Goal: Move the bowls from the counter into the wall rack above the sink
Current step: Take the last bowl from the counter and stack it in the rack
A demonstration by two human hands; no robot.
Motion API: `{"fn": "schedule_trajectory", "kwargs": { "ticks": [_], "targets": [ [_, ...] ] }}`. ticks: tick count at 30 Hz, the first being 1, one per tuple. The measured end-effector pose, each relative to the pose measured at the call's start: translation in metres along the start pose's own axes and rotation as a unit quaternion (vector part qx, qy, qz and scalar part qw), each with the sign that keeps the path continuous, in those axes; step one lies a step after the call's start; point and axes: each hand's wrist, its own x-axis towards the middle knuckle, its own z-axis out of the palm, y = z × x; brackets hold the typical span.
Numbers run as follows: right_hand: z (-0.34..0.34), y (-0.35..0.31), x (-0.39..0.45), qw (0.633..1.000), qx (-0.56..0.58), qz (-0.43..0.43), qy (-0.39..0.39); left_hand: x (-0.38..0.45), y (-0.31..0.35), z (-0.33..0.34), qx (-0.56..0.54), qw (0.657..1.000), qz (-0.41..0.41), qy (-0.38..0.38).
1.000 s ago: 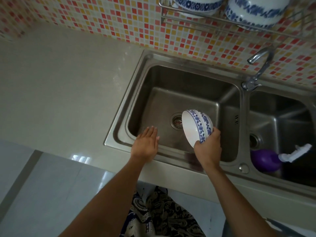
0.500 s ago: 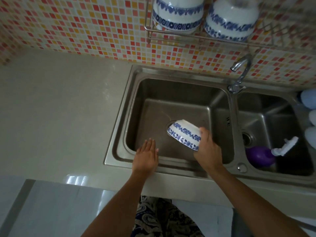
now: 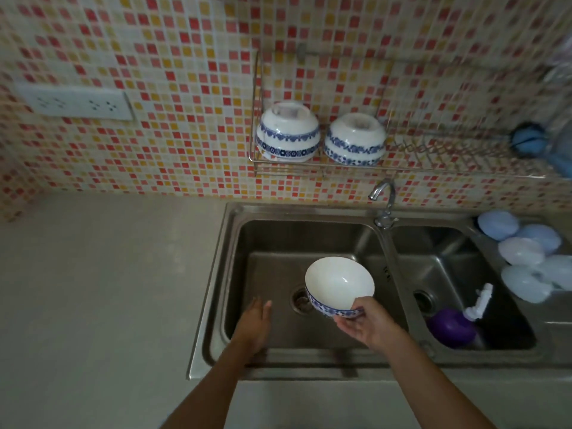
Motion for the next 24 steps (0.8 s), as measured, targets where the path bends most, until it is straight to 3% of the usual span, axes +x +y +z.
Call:
{"fn": "schedule_trajectory", "kwargs": {
  "ticks": [6,10,14,24],
  "targets": [
    [0.019,-0.050,-0.043,0.992,-0.095,-0.056,-0.057,0.003,0.106,-0.060,-0.141,0.985,0.093,0.034],
    [0.034,-0.086,-0.066,0.979,-0.150,-0.118,-0.076,-0.013,0.177,-0.096,-0.227,0.966,0.121,0.003],
    [0.041,-0.117,-0.077,0.975,-0.130,-0.143,-0.112,-0.022,0.214,-0.110,-0.202,0.964,0.174,0.009],
    [0.051,-0.203,-0.093,0.965,-0.090,-0.199,-0.147,0.000,0.293,-0.135,-0.142,0.966,0.215,-0.012]
  ]
}}
